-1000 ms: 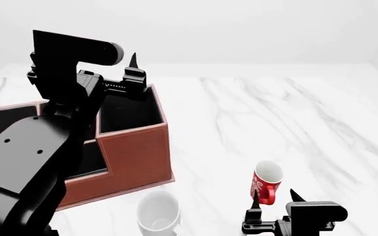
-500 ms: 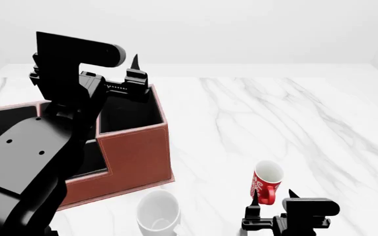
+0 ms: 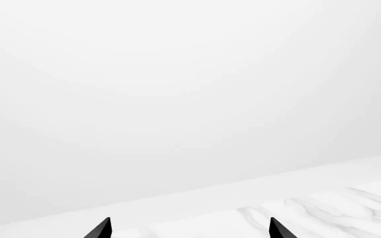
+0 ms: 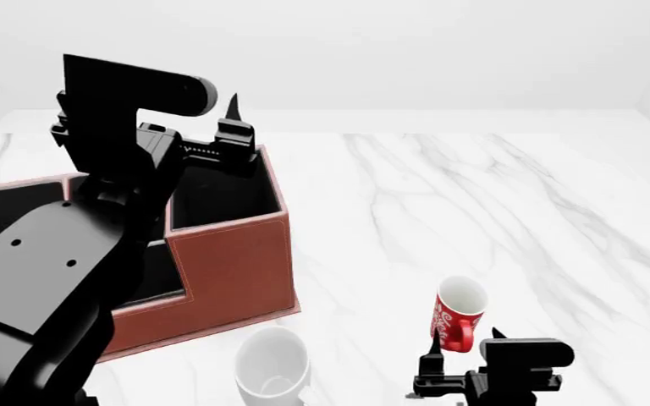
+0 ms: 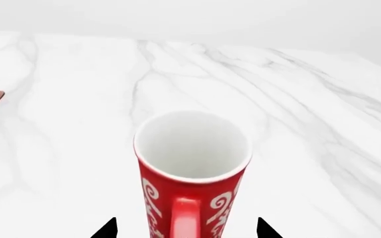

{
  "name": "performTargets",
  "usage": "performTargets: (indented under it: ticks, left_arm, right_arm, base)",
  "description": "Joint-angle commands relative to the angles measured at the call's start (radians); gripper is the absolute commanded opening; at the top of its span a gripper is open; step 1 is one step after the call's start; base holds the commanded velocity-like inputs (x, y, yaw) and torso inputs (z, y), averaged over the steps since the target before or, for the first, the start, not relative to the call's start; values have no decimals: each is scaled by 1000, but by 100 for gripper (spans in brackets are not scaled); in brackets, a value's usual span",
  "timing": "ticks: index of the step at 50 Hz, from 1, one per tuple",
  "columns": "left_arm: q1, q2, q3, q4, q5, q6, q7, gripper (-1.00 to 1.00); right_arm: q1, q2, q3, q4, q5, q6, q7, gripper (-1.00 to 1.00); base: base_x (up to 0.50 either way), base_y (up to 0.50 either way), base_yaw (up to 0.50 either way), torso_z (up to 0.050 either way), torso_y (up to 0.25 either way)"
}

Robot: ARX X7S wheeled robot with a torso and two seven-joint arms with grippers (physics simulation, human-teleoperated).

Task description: Pick up the red mug and place it to the right of the caddy.

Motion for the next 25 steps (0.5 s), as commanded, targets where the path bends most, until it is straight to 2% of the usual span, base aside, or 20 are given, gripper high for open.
performTargets:
  ticks: [1, 5, 6, 25]
  left_arm:
    - [2, 19, -20, -11, 18, 11, 18, 100]
    - [3, 18, -19, -11, 17, 12, 17, 100]
    - [3, 17, -18, -11, 16, 12, 16, 100]
    - [9, 11, -20, -13, 9, 20, 9, 100]
  right_arm:
    - [11, -21, 23, 63, -26, -20, -21, 100]
    - [13, -21, 22, 68, -28, -28, -18, 100]
    - [14, -23, 25, 70, -27, -29, -14, -100]
    - [16, -19, 23, 65, -18, -36, -12, -100]
  base:
    - [0, 0, 0, 0, 0]
    - [0, 0, 0, 0, 0]
    - [0, 0, 0, 0, 0]
    - [0, 0, 0, 0, 0]
